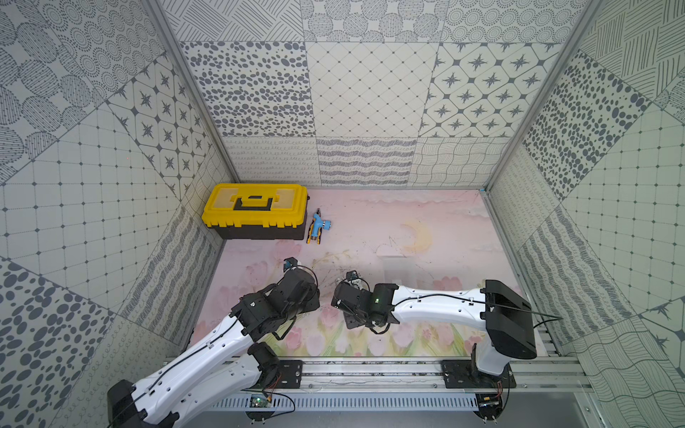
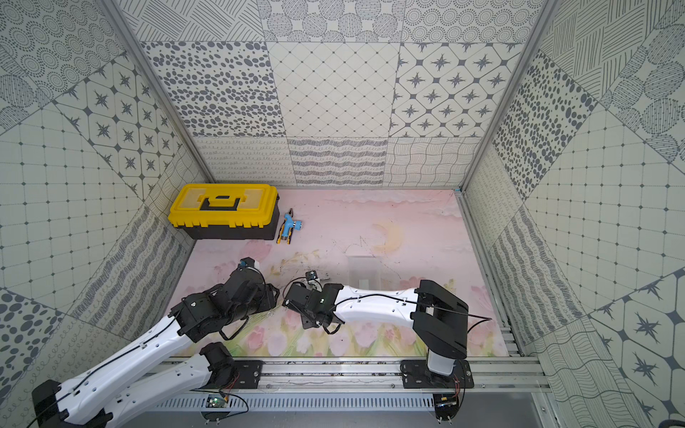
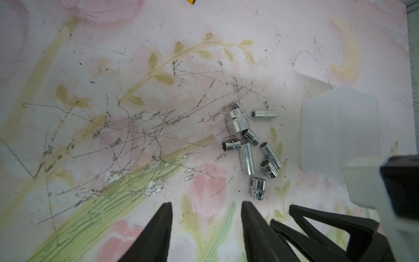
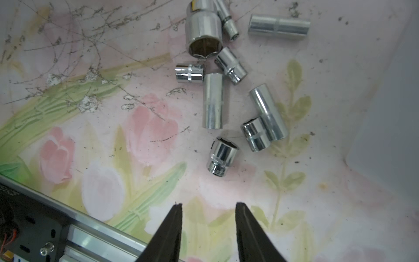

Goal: Put the socket on the desktop into the storage box
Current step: Pick up the socket head at the center of the board.

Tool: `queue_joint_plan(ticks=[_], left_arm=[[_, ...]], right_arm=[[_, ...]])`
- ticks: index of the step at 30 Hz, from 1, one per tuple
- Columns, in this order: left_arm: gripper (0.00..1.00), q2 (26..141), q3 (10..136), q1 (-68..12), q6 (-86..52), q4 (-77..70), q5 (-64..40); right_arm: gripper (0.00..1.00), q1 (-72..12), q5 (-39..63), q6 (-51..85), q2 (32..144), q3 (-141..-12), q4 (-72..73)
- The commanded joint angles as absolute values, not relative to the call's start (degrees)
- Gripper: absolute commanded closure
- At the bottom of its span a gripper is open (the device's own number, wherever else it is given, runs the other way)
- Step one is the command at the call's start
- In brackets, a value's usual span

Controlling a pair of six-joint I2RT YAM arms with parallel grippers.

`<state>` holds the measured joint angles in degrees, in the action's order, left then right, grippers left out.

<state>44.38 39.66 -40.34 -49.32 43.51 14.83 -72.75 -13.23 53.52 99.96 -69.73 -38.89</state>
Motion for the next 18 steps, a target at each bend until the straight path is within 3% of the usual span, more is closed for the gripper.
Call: queue_joint_plan(ticks=[1, 18], left_arm=[[0.46, 43.0, 38.5, -40.0, -51.7, 45.9, 13.2], [0.45, 43.8, 36.9, -40.0, -51.9, 44.3, 12.0]], right_arm=[[0.56, -72.4, -13.9, 57.8, 101.9, -68.5, -34.3], [0.56, -71.5, -13.9, 62.1, 105.3, -65.5, -30.3]])
